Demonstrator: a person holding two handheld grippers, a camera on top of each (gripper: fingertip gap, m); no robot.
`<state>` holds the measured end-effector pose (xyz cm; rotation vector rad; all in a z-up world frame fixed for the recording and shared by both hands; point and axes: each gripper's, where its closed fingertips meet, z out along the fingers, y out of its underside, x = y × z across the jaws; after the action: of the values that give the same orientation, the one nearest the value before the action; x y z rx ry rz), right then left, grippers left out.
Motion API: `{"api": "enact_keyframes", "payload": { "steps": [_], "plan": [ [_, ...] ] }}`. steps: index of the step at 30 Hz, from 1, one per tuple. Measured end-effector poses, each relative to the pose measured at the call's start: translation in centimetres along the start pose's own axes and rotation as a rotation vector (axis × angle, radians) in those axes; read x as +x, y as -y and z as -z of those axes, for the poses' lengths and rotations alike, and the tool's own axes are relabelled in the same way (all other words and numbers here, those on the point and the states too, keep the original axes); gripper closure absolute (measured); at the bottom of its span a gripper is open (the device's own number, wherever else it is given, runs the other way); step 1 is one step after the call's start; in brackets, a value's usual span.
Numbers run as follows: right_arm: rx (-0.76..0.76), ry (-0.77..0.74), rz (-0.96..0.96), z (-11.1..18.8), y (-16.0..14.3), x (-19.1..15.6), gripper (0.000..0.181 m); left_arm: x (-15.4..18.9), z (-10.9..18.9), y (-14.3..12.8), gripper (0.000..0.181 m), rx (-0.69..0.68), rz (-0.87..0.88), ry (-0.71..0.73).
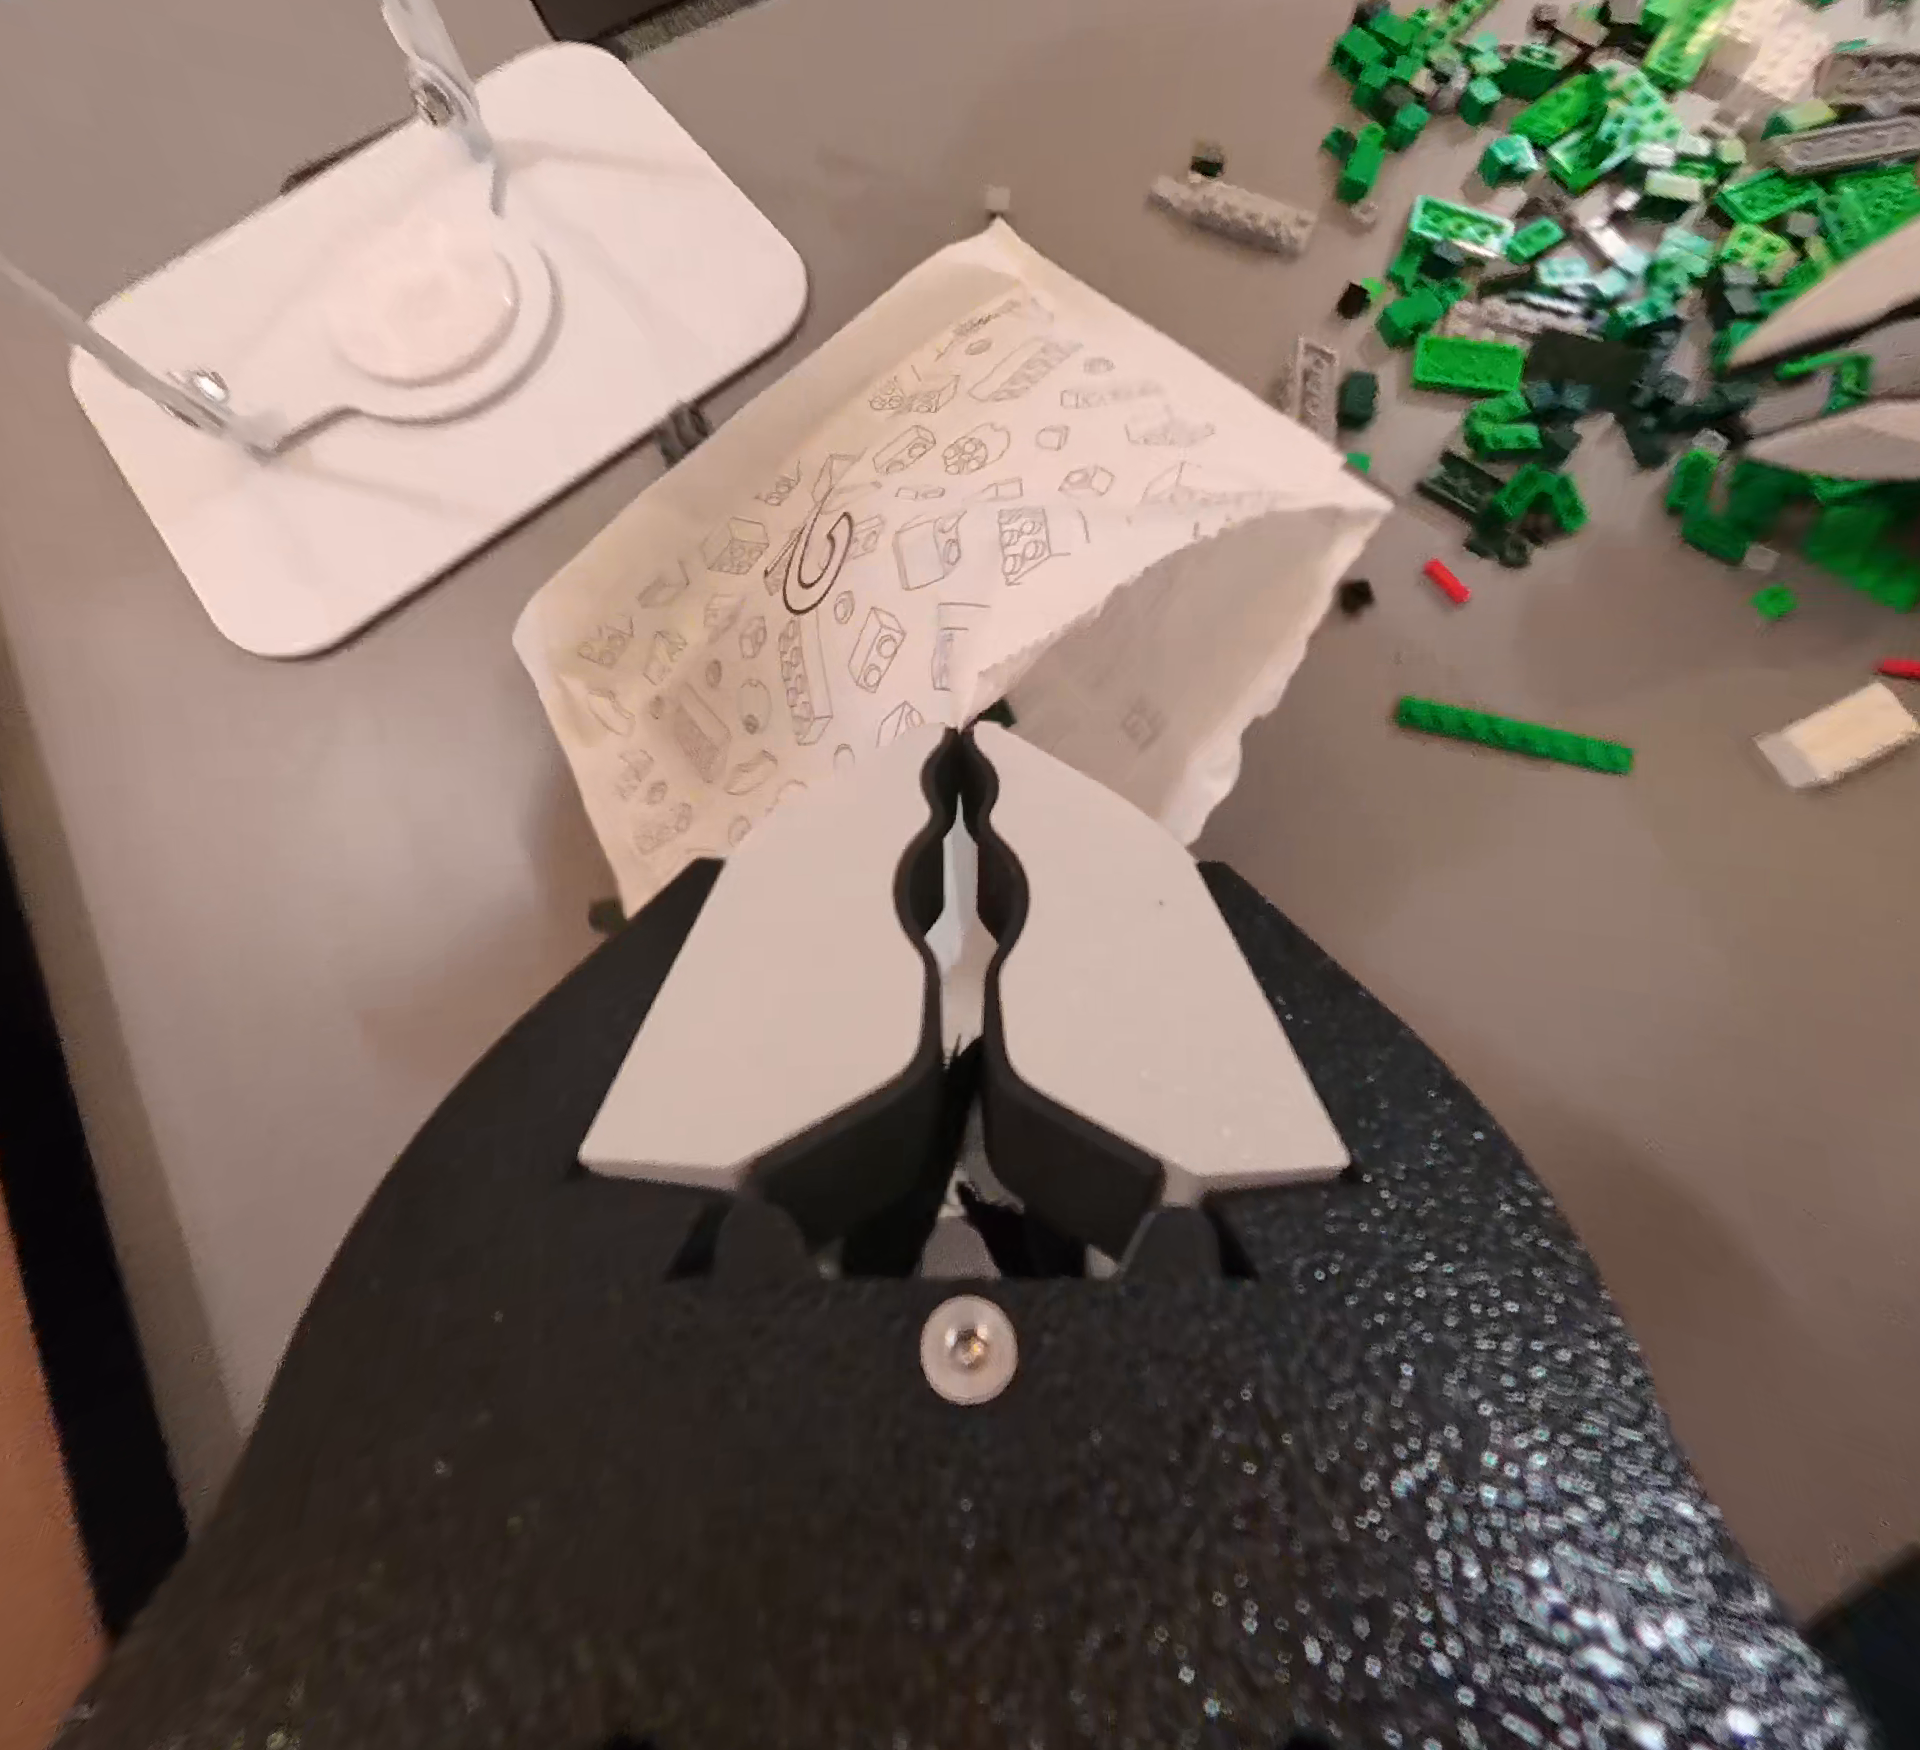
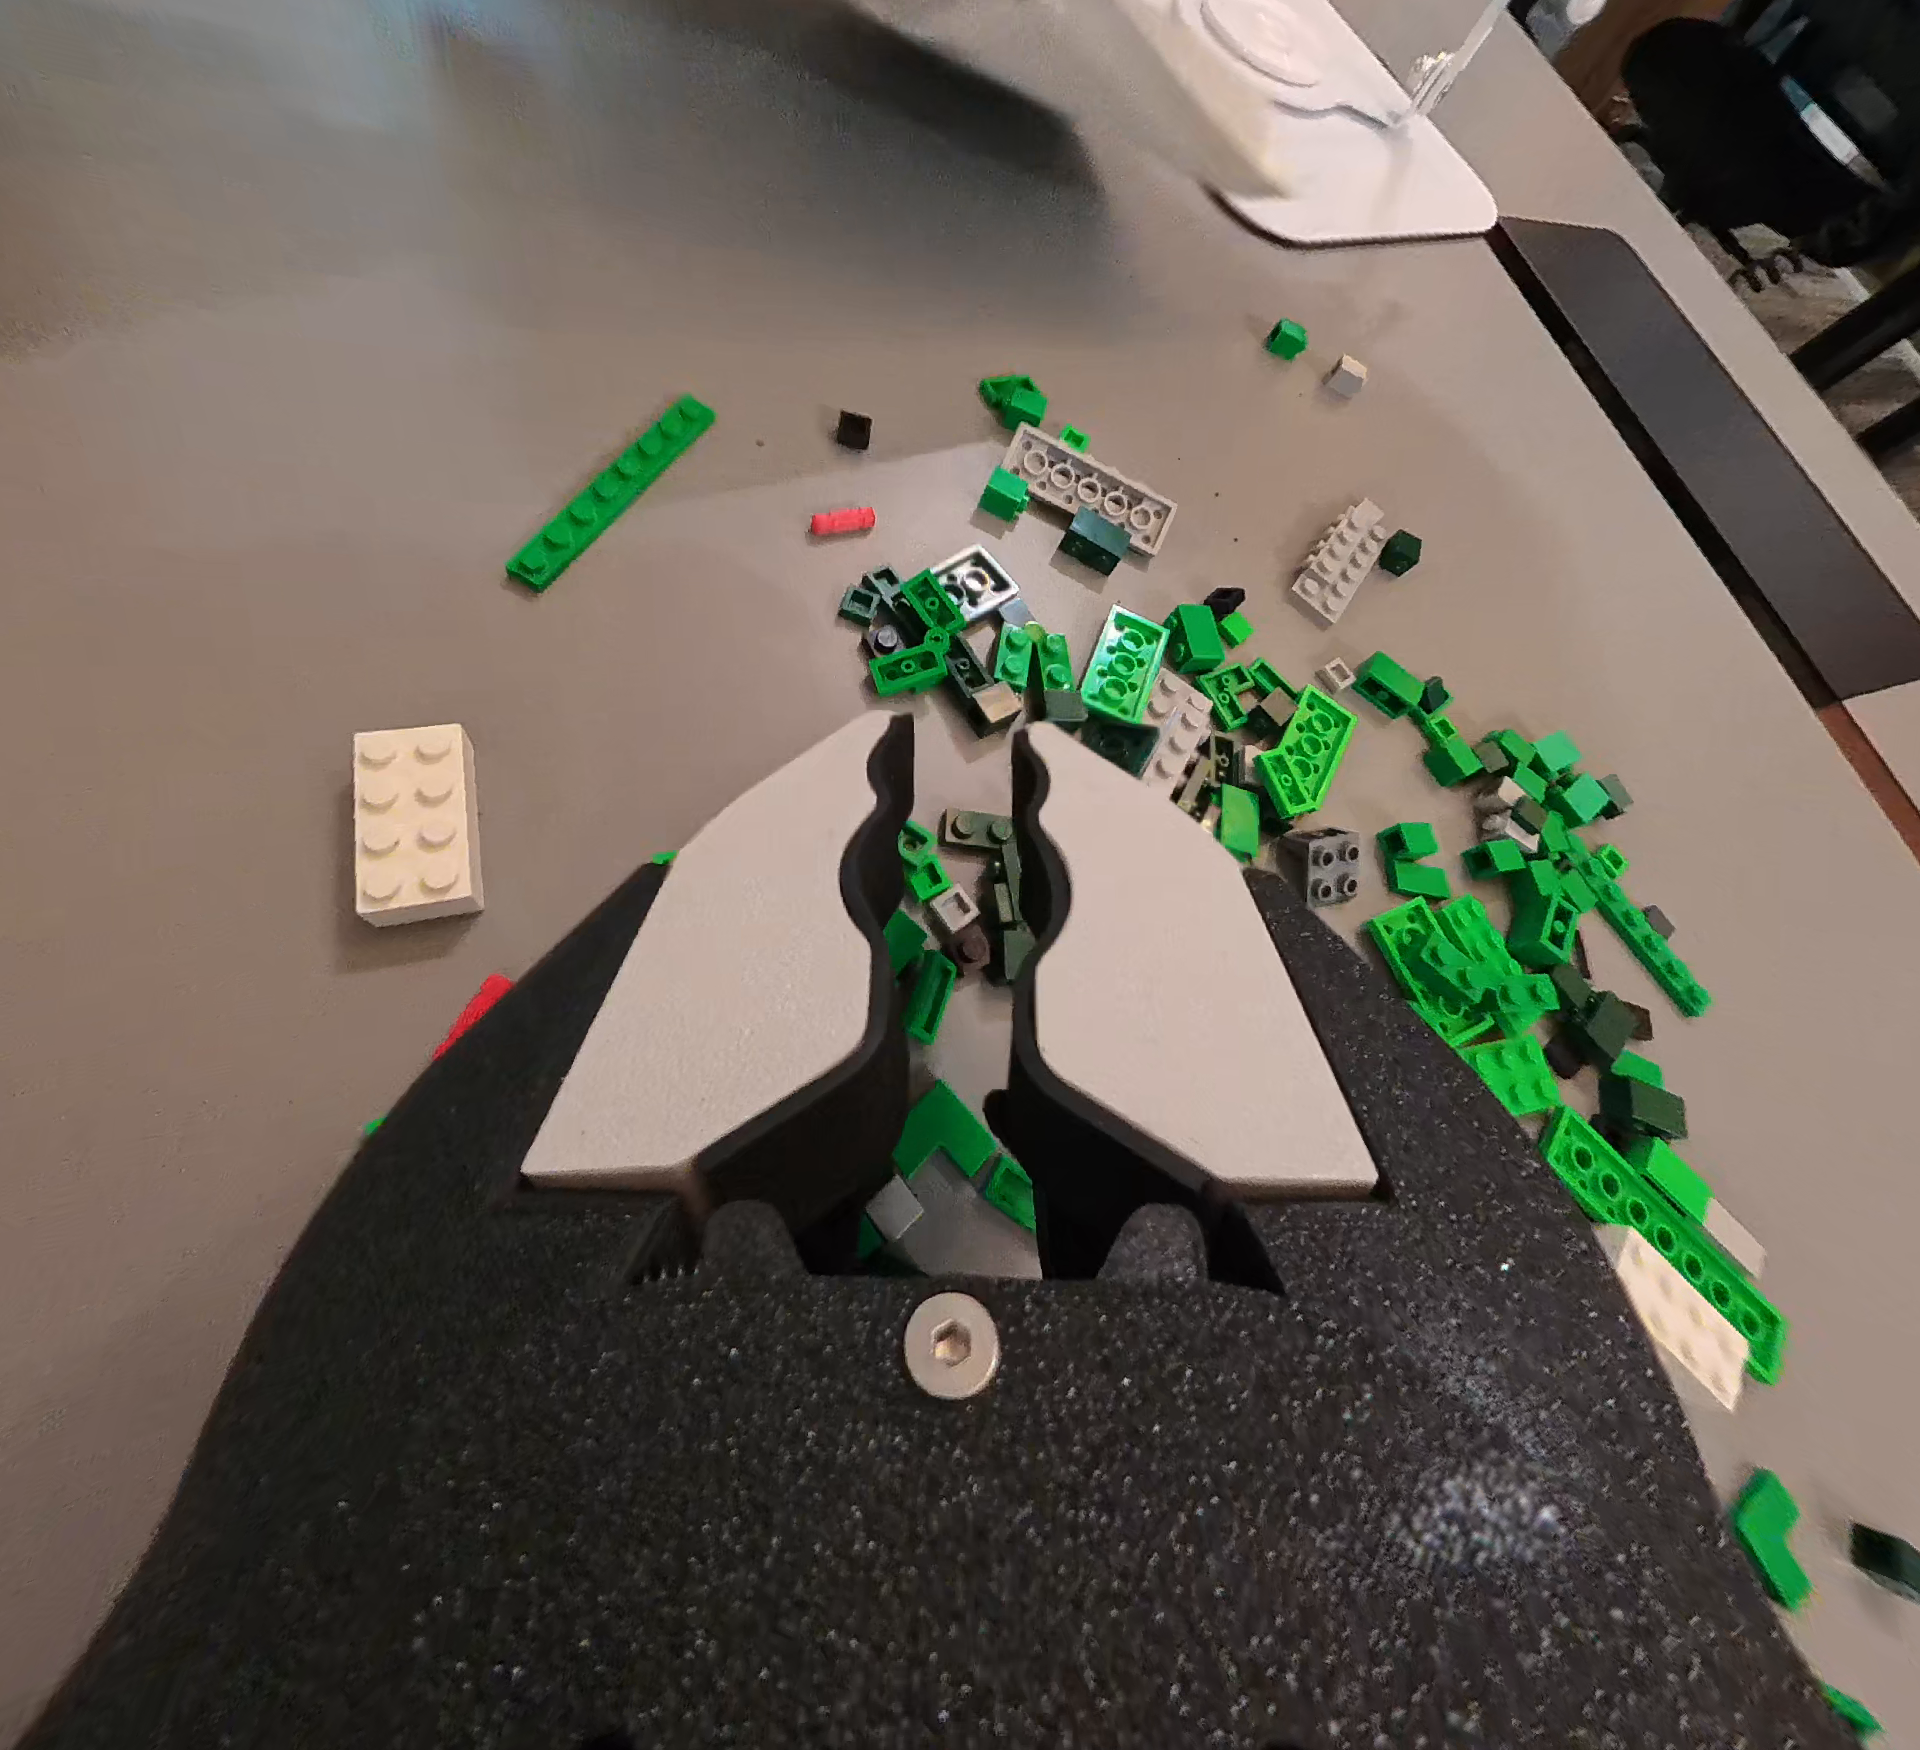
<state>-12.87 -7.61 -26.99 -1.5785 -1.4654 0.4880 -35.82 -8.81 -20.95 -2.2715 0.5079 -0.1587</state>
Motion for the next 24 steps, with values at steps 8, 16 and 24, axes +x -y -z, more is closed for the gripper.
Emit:
{"api": "enact_keyframes", "payload": {
  "steps": [8, 16, 24],
  "plan": [
    [-0.074, -0.014, 0.005, -0.9, -1.0, 0.1, 0.165, -1.1, -4.8, 0.6, 0.181, 0.079, -0.118, 0.093],
    [-0.151, 0.077, -0.095, -2.9, -0.2, -1.2, 0.16, 0.6, -5.7, 1.1, 0.181, 0.169, -0.234, 0.048],
    [-0.329, 0.023, -0.112, -3.7, -0.5, -1.0, 0.158, 2.5, -6.9, 0.5, 0.181, 0.161, -0.29, 0.017]
  ]
}}
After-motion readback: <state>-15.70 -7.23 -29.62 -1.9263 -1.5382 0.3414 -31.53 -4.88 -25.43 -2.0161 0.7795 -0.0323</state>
